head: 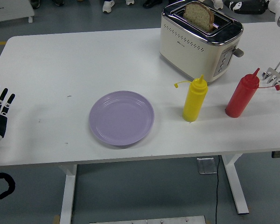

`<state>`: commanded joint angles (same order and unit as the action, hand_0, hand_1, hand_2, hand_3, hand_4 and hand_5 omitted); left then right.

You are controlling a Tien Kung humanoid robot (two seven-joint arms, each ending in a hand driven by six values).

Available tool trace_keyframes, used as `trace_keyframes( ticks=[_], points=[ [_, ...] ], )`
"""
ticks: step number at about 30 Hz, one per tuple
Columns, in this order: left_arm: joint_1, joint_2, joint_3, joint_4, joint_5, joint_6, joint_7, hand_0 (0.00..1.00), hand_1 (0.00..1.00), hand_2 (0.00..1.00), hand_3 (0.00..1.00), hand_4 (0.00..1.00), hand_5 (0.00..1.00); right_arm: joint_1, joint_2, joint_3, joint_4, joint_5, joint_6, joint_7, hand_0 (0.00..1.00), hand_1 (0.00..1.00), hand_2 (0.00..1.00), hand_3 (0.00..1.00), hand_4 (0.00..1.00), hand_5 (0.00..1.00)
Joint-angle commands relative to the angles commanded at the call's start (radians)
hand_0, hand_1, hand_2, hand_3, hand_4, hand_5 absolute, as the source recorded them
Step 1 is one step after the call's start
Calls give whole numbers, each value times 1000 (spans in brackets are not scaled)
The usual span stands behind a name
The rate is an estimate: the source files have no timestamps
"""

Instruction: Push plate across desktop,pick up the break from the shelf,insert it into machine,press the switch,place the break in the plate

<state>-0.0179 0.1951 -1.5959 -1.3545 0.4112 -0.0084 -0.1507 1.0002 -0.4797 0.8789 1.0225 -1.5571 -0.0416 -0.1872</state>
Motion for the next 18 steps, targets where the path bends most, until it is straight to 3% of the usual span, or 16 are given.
trace_keyframes(
  ticks=[18],
  points=[
    [-6,5,3,1,-1,0,0,814,859,920,852,642,998,167,157,-132,-235,2,59,-48,807,787,823,879,817,440]
  ],
)
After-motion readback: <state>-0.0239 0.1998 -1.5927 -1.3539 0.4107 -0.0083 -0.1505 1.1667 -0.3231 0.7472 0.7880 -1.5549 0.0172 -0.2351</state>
